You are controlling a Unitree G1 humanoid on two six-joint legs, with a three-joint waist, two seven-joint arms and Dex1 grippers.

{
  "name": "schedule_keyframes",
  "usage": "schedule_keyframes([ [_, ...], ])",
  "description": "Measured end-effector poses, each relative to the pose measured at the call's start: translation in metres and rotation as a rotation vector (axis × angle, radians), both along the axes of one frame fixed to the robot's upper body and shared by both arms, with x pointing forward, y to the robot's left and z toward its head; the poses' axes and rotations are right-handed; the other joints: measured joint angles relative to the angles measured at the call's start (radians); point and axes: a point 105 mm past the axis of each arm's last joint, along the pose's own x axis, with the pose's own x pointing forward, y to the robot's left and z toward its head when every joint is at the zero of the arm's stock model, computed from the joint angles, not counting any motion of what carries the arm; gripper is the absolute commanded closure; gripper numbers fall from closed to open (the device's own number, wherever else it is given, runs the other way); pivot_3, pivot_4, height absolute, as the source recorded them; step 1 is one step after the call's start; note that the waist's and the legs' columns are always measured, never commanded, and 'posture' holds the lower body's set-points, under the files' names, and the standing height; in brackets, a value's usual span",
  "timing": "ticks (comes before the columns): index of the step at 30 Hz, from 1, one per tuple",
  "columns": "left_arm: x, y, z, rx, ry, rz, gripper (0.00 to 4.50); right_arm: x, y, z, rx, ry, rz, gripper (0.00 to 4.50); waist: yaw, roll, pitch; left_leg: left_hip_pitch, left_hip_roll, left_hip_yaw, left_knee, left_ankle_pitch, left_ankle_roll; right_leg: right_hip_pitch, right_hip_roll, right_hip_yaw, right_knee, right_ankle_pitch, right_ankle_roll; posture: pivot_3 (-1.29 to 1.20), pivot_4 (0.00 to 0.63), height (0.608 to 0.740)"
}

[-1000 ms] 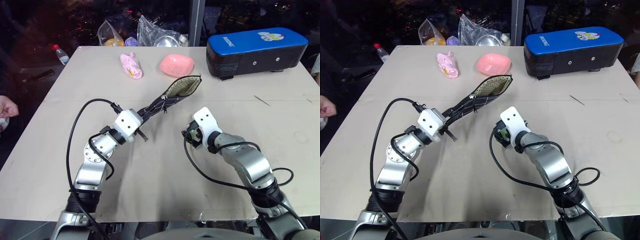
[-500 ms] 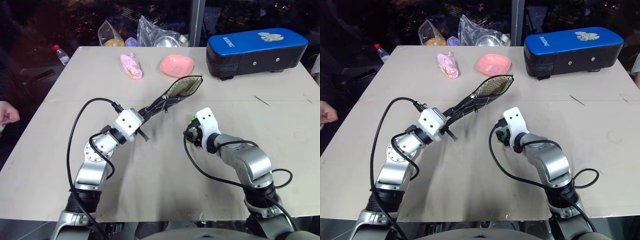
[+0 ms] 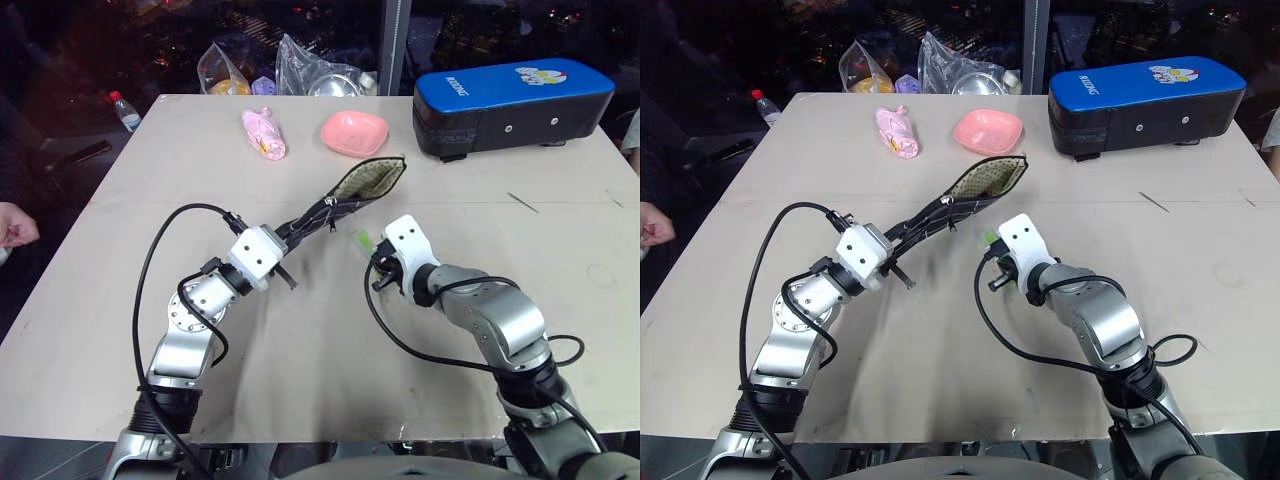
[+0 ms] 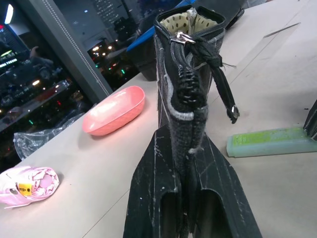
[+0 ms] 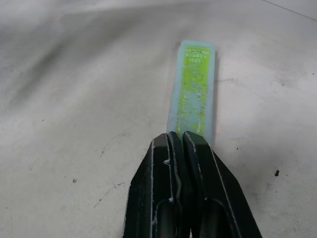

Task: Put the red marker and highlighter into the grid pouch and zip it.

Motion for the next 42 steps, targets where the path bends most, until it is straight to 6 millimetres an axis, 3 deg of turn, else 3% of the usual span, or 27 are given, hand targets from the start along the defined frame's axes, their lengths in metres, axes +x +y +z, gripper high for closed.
schedule_keyframes([
  [3,0.001,0.002,-0.003,0.0,0.005,0.004,4.5,0.001,0.0,0.003,-0.011,-0.014,0.006,3.59,-0.001,0.0,0.0,0.0,0.0,0.0,0.0,0.0,0.0,0.0,0.0,0.0,0.0,0.0,0.0,0.0,0.15,0.726],
  [6,0.001,0.002,-0.005,0.002,0.001,0.004,4.5,0.002,-0.003,0.001,-0.022,-0.01,-0.01,2.21,-0.002,0.0,0.0,0.0,0.0,0.0,-0.001,0.0,0.0,-0.001,0.0,0.0,0.0,0.0,0.0,0.0,0.15,0.726],
  [22,0.002,0.007,-0.016,-0.001,0.015,0.015,4.5,-0.003,-0.003,-0.011,-0.038,0.034,0.016,2.21,-0.002,0.0,0.0,-0.001,0.0,0.0,-0.002,0.0,0.0,-0.001,0.0,0.0,-0.001,-0.001,-0.001,0.0,0.15,0.726],
  [26,0.002,0.007,-0.016,-0.001,0.007,0.011,4.5,-0.002,-0.004,-0.011,-0.041,0.032,0.012,3.72,-0.002,0.0,0.0,-0.001,0.0,0.0,-0.003,0.0,0.0,-0.001,-0.001,0.0,-0.002,-0.001,-0.001,0.0,0.15,0.726],
  [34,0.002,0.008,-0.017,0.0,0.002,0.009,4.5,0.0,-0.015,-0.008,-0.072,0.018,0.037,3.73,0.003,0.0,0.001,-0.002,0.0,0.0,-0.003,0.0,0.0,-0.001,-0.002,-0.001,-0.003,-0.001,-0.002,0.0,0.15,0.726],
  [36,0.002,0.008,-0.017,0.001,0.004,0.009,4.5,0.001,-0.035,-0.004,-0.128,0.006,0.064,3.73,0.007,0.001,0.001,-0.005,-0.001,-0.001,-0.002,0.0,0.0,-0.002,-0.003,-0.002,-0.004,-0.002,-0.002,0.0,0.15,0.726],
  [38,0.002,0.009,-0.018,0.002,0.005,0.009,4.5,0.005,-0.074,0.007,-0.248,-0.031,0.074,3.73,0.009,0.003,0.003,-0.013,-0.002,-0.002,0.002,0.0,0.001,-0.007,-0.004,-0.004,-0.006,0.0,0.0,0.0,0.15,0.726],
  [39,0.002,0.009,-0.018,0.007,0.0,0.004,4.5,0.009,-0.1,0.02,-0.318,-0.07,0.066,3.73,0.007,0.002,0.003,-0.015,-0.002,-0.002,0.002,0.0,0.001,-0.008,-0.003,-0.003,-0.006,0.001,0.002,0.0,0.15,0.726],
  [42,0.001,0.003,-0.018,0.03,-0.007,-0.033,4.5,0.011,-0.125,0.063,-0.416,-0.233,0.205,3.73,-0.004,0.004,0.006,-0.014,0.0,-0.001,-0.001,0.0,0.001,-0.008,-0.001,-0.003,-0.007,0.001,0.002,0.0,0.15,0.726],
])
